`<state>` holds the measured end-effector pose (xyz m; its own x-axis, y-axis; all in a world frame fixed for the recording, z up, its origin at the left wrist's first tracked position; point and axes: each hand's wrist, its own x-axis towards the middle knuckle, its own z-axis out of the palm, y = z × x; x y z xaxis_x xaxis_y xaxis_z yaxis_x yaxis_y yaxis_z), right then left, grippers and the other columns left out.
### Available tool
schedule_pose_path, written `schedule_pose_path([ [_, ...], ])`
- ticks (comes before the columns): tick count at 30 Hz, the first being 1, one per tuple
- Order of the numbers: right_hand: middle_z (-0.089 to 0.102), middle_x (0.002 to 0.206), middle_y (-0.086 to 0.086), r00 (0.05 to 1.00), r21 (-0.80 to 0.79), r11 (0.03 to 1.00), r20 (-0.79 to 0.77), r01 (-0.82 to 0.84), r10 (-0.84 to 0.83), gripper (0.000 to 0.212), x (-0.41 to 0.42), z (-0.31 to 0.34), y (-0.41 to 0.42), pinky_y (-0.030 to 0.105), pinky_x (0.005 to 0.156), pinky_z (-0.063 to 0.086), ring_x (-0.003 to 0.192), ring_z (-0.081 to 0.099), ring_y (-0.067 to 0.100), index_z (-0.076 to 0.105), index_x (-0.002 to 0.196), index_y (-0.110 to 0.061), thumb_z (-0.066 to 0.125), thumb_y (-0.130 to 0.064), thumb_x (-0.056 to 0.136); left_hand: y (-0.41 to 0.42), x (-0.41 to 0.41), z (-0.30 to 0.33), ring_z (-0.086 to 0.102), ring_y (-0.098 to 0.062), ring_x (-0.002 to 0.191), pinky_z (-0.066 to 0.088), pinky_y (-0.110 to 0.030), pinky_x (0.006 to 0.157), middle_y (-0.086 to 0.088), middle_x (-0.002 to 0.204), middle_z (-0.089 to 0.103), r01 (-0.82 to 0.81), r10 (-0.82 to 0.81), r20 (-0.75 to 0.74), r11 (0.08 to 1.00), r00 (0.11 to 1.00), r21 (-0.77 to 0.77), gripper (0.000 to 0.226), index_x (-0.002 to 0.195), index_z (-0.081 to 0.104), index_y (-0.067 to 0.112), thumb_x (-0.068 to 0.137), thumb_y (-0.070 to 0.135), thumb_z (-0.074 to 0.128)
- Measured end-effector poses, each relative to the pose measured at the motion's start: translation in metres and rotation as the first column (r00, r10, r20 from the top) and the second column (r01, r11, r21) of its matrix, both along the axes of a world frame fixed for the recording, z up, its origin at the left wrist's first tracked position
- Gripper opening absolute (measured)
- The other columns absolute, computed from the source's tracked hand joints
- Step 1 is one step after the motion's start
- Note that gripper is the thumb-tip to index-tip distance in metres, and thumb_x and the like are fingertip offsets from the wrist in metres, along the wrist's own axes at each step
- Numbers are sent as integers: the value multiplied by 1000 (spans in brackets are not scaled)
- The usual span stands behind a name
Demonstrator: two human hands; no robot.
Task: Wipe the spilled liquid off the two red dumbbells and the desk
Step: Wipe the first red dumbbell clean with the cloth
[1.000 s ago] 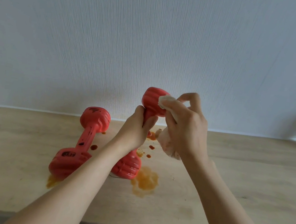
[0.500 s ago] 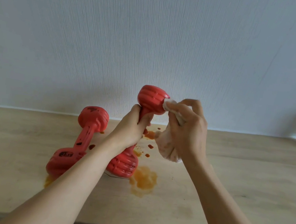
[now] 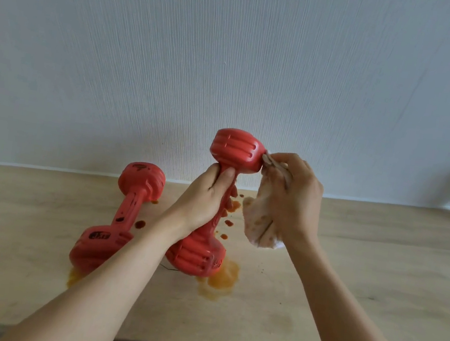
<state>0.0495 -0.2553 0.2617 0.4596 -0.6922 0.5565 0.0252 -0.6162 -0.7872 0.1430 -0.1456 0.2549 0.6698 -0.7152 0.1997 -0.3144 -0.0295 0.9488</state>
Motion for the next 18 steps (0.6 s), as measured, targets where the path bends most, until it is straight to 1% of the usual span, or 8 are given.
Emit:
schedule_pose_path([
  [2, 61, 98, -2, 1000, -62, 998, 5, -17, 17, 16, 0, 5, 9, 33, 79, 48, 86, 59, 12, 67, 98, -21, 56, -13, 90, 0, 0, 2, 55, -4, 55, 47, -26, 57, 1, 76, 55, -21, 21, 22, 1000, 1000, -2, 28, 96, 50, 11, 100, 33, 34],
  [4, 59, 100, -2, 999, -132, 991, 17, -34, 37, 17, 1, 13, 20, 26, 77, 45, 86, 57, 11, 67, 100, -20, 55, -12, 90, 0, 0, 3, 52, 1, 51, 46, -17, 53, 1, 73, 53, -59, 59, 62, 998, 996, 1, 31, 98, 50, 5, 100, 31, 32],
  [5, 59, 100, -2, 999, -136, 990, 26, -35, 39, 18, 2, 14, 21, 23, 76, 44, 85, 57, 9, 67, 100, -20, 55, -12, 90, 0, 0, 3, 51, 2, 50, 45, -15, 51, 1, 72, 53, -71, 71, 70, 997, 995, -3, 31, 98, 50, 4, 101, 29, 32],
  [7, 60, 98, -2, 999, -68, 997, 35, -32, 34, 17, 3, 11, 14, 24, 76, 45, 84, 57, 8, 66, 99, -22, 54, -13, 91, 1, 0, 2, 52, 0, 52, 46, -19, 53, 1, 72, 54, -49, 50, 41, 999, 998, -24, 29, 96, 50, 6, 100, 30, 33],
  [10, 66, 91, 0, 1000, 79, 997, -25, -13, 15, 13, 6, -3, 1, 36, 78, 50, 85, 61, 14, 65, 94, -22, 55, -15, 91, 5, -2, 0, 56, -6, 56, 47, -23, 53, 0, 74, 56, 42, -43, -10, 998, 999, -43, 25, 96, 51, 14, 100, 31, 34],
  [13, 67, 94, 3, 999, 111, 994, -40, 3, 1, 15, 9, -6, 3, 36, 81, 49, 90, 62, 18, 66, 98, -18, 54, -12, 91, 5, -3, -1, 57, -5, 57, 48, -23, 55, 0, 74, 57, 51, -52, -12, 997, 999, -50, 25, 99, 51, 13, 99, 31, 33],
  [16, 64, 101, 1, 1000, 13, 1000, 24, -12, 12, 16, 6, 5, 16, 28, 83, 47, 91, 59, 12, 65, 104, -17, 53, -15, 93, 6, 1, 1, 56, -9, 56, 47, -26, 55, -1, 73, 56, 36, -40, -53, 997, 998, -73, 28, 98, 50, 11, 100, 32, 31],
  [18, 61, 105, -2, 999, -93, 996, 44, -10, 14, 19, 5, 9, 22, 19, 81, 44, 89, 57, 8, 65, 107, -15, 53, -11, 93, 6, 3, 1, 54, -11, 55, 47, -26, 54, -2, 70, 55, 8, -9, -22, 999, 1000, -48, 31, 97, 50, 9, 100, 33, 31],
])
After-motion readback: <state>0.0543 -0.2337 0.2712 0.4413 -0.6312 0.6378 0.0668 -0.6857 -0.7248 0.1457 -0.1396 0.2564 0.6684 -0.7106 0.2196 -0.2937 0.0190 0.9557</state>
